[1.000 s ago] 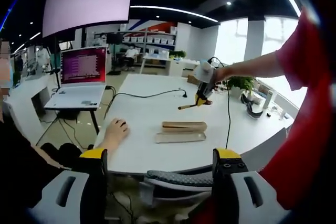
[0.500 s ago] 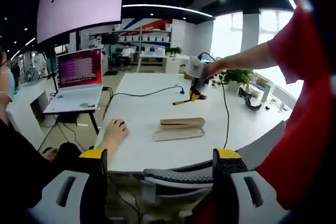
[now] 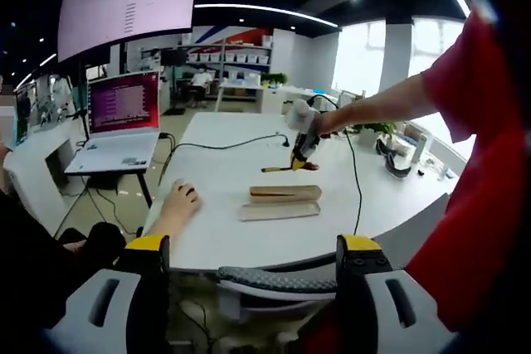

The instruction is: Arrange the utensils inside the cutlery case until each visible utensil rests in its matching compartment.

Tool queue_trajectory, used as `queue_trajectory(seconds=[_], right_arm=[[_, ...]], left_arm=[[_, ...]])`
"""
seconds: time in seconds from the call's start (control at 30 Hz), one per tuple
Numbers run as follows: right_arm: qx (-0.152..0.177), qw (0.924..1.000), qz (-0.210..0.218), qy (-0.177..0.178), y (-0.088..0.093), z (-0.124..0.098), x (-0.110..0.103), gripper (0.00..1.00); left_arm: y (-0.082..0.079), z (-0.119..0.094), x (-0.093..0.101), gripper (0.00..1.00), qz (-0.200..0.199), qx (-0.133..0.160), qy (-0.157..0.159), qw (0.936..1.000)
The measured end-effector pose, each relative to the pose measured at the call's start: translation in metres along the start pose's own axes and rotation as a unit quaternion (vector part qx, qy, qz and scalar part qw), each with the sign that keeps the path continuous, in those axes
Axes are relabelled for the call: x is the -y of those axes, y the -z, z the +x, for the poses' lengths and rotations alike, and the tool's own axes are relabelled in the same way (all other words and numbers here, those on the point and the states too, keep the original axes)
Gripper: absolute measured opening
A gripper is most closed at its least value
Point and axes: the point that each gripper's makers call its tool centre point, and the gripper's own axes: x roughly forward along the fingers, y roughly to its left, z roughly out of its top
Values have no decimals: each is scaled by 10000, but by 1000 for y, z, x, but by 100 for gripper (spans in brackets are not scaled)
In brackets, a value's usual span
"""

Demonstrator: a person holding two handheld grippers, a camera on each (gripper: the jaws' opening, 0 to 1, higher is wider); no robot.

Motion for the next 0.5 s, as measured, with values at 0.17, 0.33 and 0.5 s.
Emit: queue_trajectory(seconds=[0.17,0.33,0.5], right_arm=[[-15,10000,95,-12,5,18,6,1],[1,10000,87,7,2,24,0,1],[5,10000,36,79,1,29,-4,2]], left_arm=[[-20,-3,2,90,-481,571,125,9971],[-29,-9,-5,87,-360,713,-30,9968],[-26,-9,-6,86,-215,618,-104,9978]])
